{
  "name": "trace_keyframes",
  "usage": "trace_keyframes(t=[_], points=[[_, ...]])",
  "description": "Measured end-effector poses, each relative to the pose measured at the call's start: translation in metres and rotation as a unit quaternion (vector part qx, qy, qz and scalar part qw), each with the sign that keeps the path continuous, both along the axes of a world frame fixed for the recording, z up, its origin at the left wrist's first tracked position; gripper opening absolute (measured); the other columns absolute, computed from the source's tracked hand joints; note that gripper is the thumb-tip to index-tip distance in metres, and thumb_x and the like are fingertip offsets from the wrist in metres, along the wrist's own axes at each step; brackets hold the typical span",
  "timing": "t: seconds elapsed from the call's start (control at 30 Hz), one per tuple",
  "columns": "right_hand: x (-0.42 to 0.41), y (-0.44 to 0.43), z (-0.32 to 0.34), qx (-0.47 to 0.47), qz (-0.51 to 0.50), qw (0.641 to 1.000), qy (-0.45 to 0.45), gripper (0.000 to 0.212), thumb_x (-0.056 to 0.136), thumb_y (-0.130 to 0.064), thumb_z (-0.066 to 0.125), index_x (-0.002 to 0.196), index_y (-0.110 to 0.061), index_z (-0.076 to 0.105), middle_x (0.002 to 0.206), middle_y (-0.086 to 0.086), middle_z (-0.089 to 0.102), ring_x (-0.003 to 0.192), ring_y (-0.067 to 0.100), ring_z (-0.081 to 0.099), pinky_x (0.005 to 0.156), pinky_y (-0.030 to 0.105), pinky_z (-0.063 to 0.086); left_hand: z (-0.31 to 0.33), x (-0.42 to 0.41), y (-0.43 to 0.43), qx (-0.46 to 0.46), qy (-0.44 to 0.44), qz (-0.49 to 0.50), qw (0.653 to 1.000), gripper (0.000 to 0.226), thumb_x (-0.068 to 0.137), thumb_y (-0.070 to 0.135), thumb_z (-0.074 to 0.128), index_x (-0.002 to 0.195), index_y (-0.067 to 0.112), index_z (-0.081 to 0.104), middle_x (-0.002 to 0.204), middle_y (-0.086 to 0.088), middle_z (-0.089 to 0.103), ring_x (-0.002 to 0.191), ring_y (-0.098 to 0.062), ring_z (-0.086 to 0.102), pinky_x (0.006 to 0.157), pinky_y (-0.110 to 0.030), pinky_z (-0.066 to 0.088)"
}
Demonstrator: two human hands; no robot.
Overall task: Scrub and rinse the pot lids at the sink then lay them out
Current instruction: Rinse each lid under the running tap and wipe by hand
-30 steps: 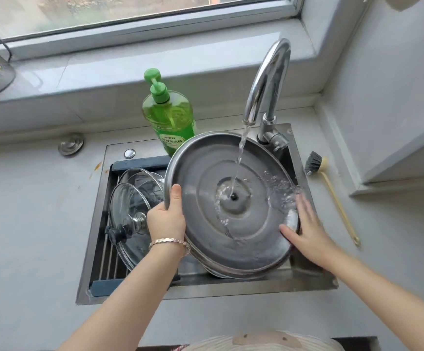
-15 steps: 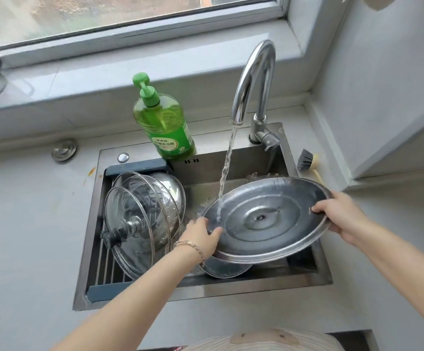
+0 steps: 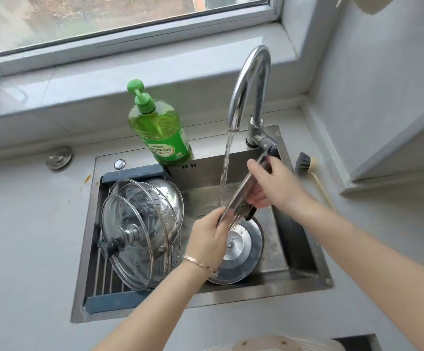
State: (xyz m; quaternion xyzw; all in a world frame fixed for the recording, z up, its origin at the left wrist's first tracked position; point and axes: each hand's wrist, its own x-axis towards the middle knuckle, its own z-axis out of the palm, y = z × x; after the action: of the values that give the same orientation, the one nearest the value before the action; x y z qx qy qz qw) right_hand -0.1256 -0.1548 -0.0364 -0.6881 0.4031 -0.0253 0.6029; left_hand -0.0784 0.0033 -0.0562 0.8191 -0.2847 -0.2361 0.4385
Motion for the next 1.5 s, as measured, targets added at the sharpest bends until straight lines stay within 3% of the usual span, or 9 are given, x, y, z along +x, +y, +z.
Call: trace_keyframes(t=[0.13, 0.33, 0.57, 0.77, 0.9, 1.1, 1.27, 1.37, 1.5], points=[[-0.006, 0.032, -0.029, -0.127, 0.095, 0.987, -0.018, 0.047, 0.100, -0.035, 0.033, 0.145, -0.019, 0.032, 0.148, 0.000, 0.034, 0.137, 0.013, 0.029, 0.110, 0.023, 0.018, -0.004, 0.022, 0.002, -0.007, 0.162, 0.145, 0.976, 0.042, 0.095, 0.035, 0.047, 0.063, 0.010, 0.058, 0.055, 0.001, 0.050, 0.054, -0.011, 0.044, 0.058, -0.025, 0.036], [0.015, 0.094, -0.045, -0.286, 0.309, 0.900, -0.111, 0.061, 0.090, -0.043, 0.010, 0.148, -0.024, 0.012, 0.156, -0.009, 0.003, 0.142, 0.008, -0.010, 0.115, 0.030, -0.009, 0.009, 0.040, -0.002, -0.047, 0.291, 0.289, 0.911, 0.046, 0.092, 0.052, 0.037, 0.076, 0.017, 0.063, 0.068, 0.001, 0.067, 0.069, -0.014, 0.063, 0.066, -0.027, 0.051], [0.094, 0.032, -0.042, -0.199, 0.117, 0.972, 0.034, 0.049, 0.102, -0.033, 0.019, 0.149, -0.023, 0.016, 0.159, 0.000, 0.007, 0.145, 0.016, -0.001, 0.118, 0.037, -0.001, 0.015, 0.045, -0.005, -0.022, 0.226, 0.293, 0.929, 0.062, 0.077, 0.068, 0.034, 0.069, 0.009, 0.049, 0.064, -0.009, 0.048, 0.064, -0.020, 0.046, 0.067, -0.032, 0.040], [0.065, 0.080, -0.032, -0.284, 0.239, 0.924, -0.093, 0.060, 0.095, -0.039, 0.012, 0.150, -0.016, 0.010, 0.158, -0.005, 0.002, 0.144, 0.009, -0.008, 0.116, 0.028, -0.008, 0.022, 0.045, -0.014, -0.048, 0.210, 0.321, 0.922, 0.047, 0.095, 0.045, 0.039, 0.063, 0.014, 0.055, 0.060, 0.002, 0.056, 0.058, -0.011, 0.052, 0.048, -0.015, 0.042], [0.098, 0.033, -0.058, -0.148, 0.161, 0.974, 0.060, 0.058, 0.099, -0.044, 0.015, 0.150, -0.016, 0.012, 0.159, 0.002, 0.000, 0.146, 0.018, -0.004, 0.119, 0.039, 0.000, 0.023, 0.040, -0.009, -0.033, 0.161, 0.320, 0.933, 0.051, 0.095, 0.044, 0.040, 0.054, 0.015, 0.028, 0.049, 0.001, 0.032, 0.043, -0.009, 0.030, 0.035, -0.013, 0.023], [0.086, 0.066, -0.032, -0.184, 0.248, 0.950, -0.031, 0.059, 0.101, -0.039, 0.020, 0.150, -0.014, -0.001, 0.158, -0.004, -0.008, 0.144, 0.010, -0.011, 0.117, 0.033, -0.005, 0.031, 0.048, -0.010, -0.056, 0.168, 0.339, 0.924, 0.048, 0.095, 0.041, 0.043, 0.056, 0.013, 0.047, 0.055, 0.000, 0.048, 0.053, -0.011, 0.043, 0.048, -0.020, 0.040], [0.117, 0.011, -0.059, -0.047, 0.122, 0.991, 0.027, 0.062, 0.099, -0.048, 0.022, 0.149, -0.012, 0.015, 0.157, 0.006, 0.015, 0.144, 0.019, 0.012, 0.116, 0.033, 0.008, 0.041, 0.049, -0.003, -0.043, 0.114, 0.329, 0.936, 0.054, 0.094, 0.045, 0.041, 0.052, 0.015, 0.024, 0.038, 0.006, 0.028, 0.033, -0.006, 0.026, 0.034, -0.015, 0.022], [0.102, -0.008, -0.078, 0.062, 0.102, 0.993, 0.005, 0.042, 0.100, -0.043, 0.026, 0.132, -0.023, 0.045, 0.131, 0.000, 0.047, 0.128, 0.019, 0.038, 0.112, 0.031, 0.023, 0.049, 0.051, -0.002, -0.041, 0.126, 0.342, 0.930, 0.053, 0.093, 0.048, 0.040, 0.055, 0.013, 0.030, 0.044, 0.000, 0.032, 0.032, -0.006, 0.030, 0.032, -0.012, 0.024], [0.063, 0.002, -0.102, 0.104, 0.031, 0.994, -0.019, 0.038, 0.101, -0.031, 0.037, 0.136, -0.018, 0.041, 0.126, -0.010, 0.045, 0.126, 0.009, 0.040, 0.107, 0.016, 0.023, 0.050, 0.057, 0.001, -0.005, 0.195, 0.386, 0.902, 0.049, 0.091, 0.055, 0.039, 0.064, 0.014, 0.037, 0.055, -0.003, 0.030, 0.041, -0.015, 0.034, 0.038, -0.019, 0.031]])
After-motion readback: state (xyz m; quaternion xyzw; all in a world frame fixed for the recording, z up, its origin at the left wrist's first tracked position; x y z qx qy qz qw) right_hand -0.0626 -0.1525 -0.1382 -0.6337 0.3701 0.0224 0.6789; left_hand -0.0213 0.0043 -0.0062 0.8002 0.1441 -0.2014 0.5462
